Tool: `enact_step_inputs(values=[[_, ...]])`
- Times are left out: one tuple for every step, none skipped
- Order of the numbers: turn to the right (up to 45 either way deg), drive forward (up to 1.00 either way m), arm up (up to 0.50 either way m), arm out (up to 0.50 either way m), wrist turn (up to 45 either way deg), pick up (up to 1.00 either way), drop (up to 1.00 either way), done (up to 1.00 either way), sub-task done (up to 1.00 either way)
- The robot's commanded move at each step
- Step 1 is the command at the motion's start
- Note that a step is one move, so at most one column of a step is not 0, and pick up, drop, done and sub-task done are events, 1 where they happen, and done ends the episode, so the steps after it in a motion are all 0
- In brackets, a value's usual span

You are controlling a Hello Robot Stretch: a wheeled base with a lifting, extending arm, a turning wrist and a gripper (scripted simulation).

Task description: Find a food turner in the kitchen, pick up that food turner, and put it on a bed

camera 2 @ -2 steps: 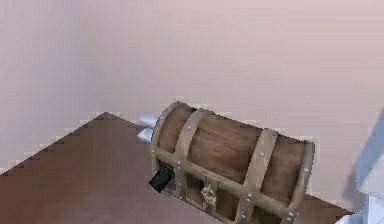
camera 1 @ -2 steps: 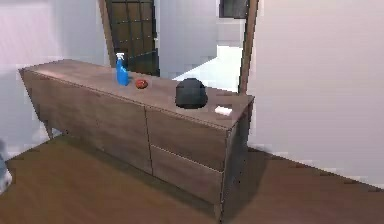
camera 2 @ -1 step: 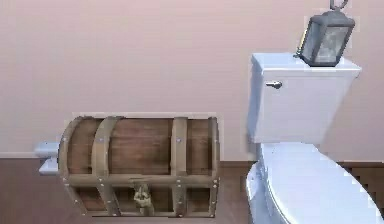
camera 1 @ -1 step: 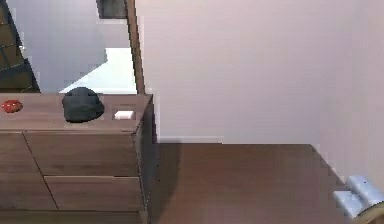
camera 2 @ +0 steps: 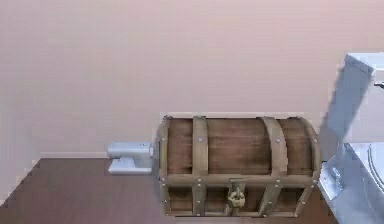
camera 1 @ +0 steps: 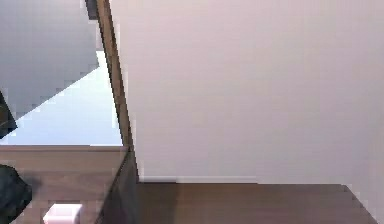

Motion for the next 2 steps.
enact_step_inputs(values=[[9.0, 0.0, 0.0, 0.0, 0.0, 0.0, 0.0, 0.0, 0.0], [0.0, 0.95, 0.0, 0.0, 0.0, 0.0, 0.0, 0.0, 0.0]])
